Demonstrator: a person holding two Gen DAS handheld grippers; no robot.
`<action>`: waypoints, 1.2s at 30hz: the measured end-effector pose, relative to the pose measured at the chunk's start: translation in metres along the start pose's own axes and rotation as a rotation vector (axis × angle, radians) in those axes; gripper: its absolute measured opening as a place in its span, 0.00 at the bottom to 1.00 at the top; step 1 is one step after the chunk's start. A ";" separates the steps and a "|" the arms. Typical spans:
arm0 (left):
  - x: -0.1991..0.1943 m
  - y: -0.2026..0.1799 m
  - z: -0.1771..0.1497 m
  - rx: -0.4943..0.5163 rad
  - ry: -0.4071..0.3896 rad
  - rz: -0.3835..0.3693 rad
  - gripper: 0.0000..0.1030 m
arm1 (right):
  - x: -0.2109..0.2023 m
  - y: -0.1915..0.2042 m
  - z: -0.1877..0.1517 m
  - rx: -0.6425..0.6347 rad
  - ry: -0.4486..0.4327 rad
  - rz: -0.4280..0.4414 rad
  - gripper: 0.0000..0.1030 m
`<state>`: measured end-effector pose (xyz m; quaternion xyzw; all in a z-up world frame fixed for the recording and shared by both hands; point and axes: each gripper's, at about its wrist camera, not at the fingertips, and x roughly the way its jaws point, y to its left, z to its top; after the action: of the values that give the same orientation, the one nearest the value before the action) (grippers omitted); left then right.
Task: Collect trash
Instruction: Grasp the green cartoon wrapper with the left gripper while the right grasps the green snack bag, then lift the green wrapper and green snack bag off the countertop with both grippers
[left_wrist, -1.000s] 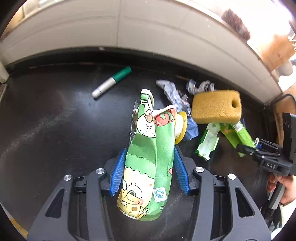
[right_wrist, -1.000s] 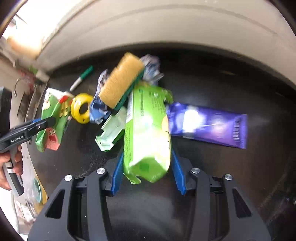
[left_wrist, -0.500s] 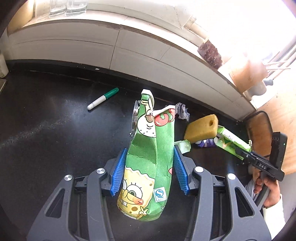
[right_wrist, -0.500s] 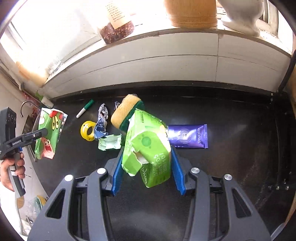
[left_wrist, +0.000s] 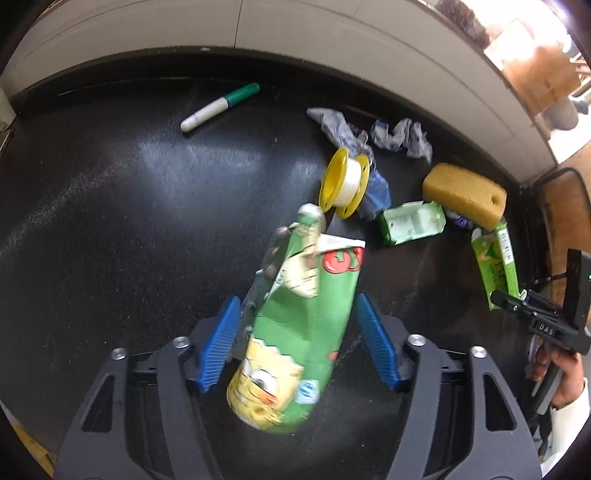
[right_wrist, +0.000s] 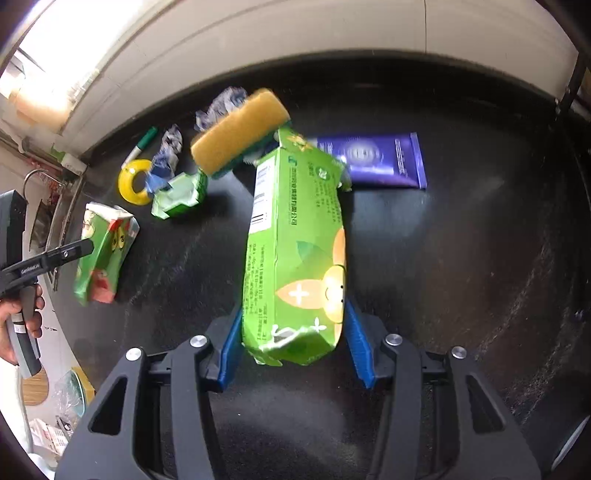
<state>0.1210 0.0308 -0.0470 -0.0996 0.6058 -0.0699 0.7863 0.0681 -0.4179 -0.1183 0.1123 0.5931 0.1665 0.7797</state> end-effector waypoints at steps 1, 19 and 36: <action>0.002 -0.001 -0.002 0.010 0.004 0.012 0.65 | 0.003 0.000 0.000 0.001 0.006 -0.001 0.49; 0.002 -0.042 -0.020 0.255 0.010 0.128 0.43 | 0.006 -0.009 0.013 0.039 0.037 0.012 0.63; -0.051 -0.038 -0.021 0.127 -0.092 0.034 0.11 | -0.045 -0.011 0.033 -0.012 -0.124 -0.099 0.45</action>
<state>0.0885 0.0042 0.0051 -0.0422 0.5651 -0.0900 0.8190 0.0906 -0.4451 -0.0738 0.0883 0.5475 0.1241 0.8228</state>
